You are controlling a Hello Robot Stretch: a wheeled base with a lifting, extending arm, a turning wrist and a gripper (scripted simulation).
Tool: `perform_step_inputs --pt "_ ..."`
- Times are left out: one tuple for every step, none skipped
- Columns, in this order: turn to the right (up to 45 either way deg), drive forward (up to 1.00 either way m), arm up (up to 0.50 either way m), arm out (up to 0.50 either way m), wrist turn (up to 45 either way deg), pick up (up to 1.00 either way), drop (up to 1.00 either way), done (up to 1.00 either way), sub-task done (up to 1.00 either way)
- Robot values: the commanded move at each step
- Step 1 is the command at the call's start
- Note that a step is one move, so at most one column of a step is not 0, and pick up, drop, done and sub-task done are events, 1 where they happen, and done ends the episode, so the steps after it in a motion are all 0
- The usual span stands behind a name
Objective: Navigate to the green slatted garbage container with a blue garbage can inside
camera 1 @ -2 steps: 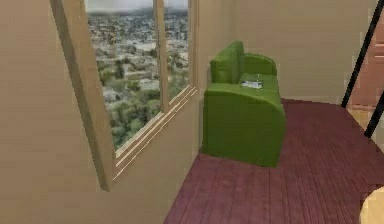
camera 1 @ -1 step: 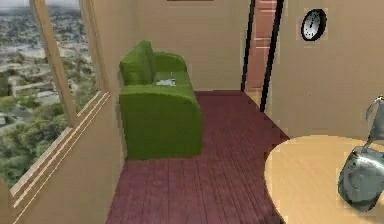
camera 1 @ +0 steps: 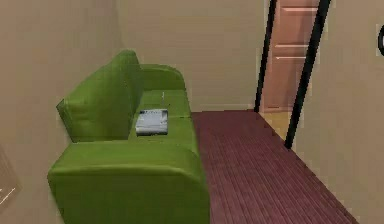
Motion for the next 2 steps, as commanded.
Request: perform_step_inputs --pt "0.0 0.05 0.0 0.0 0.0 0.0 0.0 0.0 0.0" --pt "27.0 0.0 0.0 0.0 0.0 0.0 0.0 0.0 0.0"
